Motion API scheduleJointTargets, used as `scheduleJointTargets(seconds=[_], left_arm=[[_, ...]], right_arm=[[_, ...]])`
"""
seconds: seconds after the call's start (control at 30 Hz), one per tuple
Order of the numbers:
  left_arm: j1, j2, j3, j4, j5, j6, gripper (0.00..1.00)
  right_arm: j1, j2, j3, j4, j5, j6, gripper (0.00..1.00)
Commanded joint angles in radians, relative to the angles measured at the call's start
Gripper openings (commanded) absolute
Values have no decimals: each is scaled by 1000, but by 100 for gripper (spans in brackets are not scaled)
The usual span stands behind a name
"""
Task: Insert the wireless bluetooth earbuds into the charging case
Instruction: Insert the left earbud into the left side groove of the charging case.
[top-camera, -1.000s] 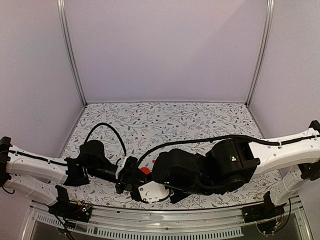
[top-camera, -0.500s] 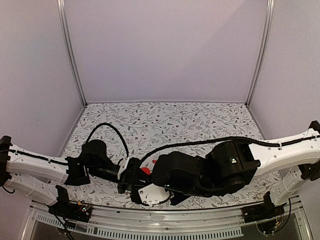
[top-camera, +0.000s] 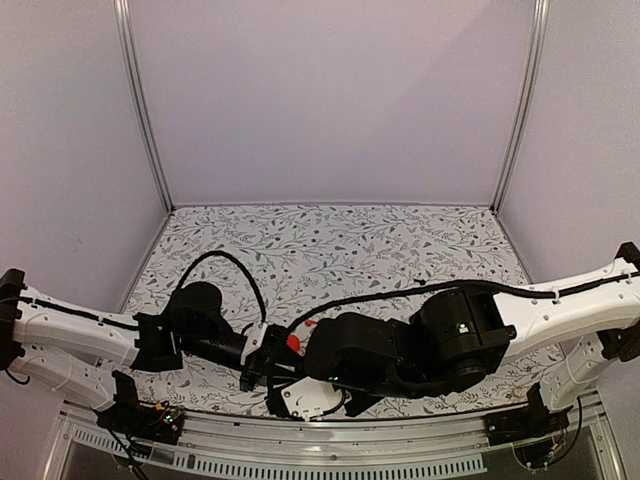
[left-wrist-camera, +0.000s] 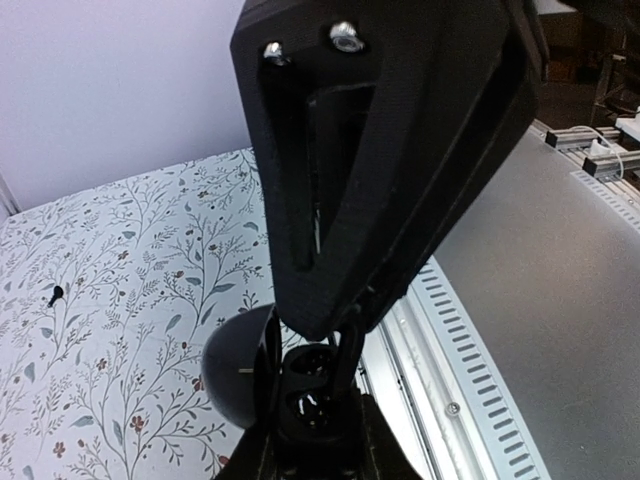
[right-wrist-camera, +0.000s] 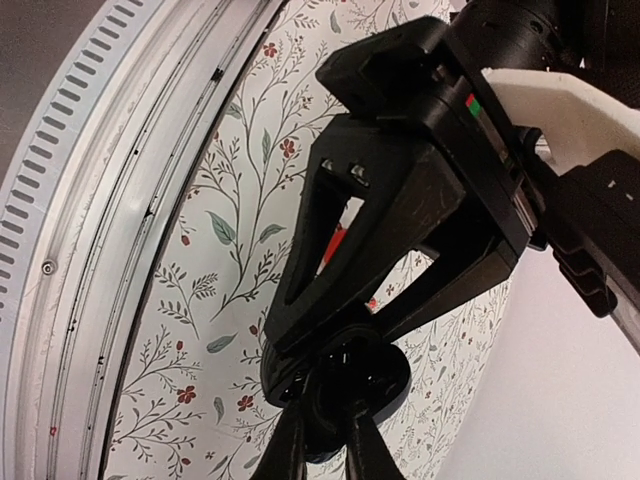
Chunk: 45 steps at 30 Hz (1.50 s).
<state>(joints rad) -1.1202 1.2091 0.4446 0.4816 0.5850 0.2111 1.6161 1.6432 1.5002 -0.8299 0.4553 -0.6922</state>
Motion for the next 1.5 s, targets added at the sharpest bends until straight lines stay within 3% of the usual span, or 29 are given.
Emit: scheduleJointTargets(seconds=[0.0, 0.77, 1.2, 1.47], left_arm=[[-23, 14, 39, -31, -34, 42, 0], [-69, 43, 55, -3, -19, 49, 0], [-78, 51, 59, 8, -19, 43, 0], [-76, 18, 20, 79, -17, 9, 0]], right_arm=[[10, 6, -16, -22, -53, -12, 2], [11, 5, -44, -17, -82, -53, 3], [11, -2, -54, 9, -45, -61, 18], [11, -12, -57, 24, -3, -63, 21]])
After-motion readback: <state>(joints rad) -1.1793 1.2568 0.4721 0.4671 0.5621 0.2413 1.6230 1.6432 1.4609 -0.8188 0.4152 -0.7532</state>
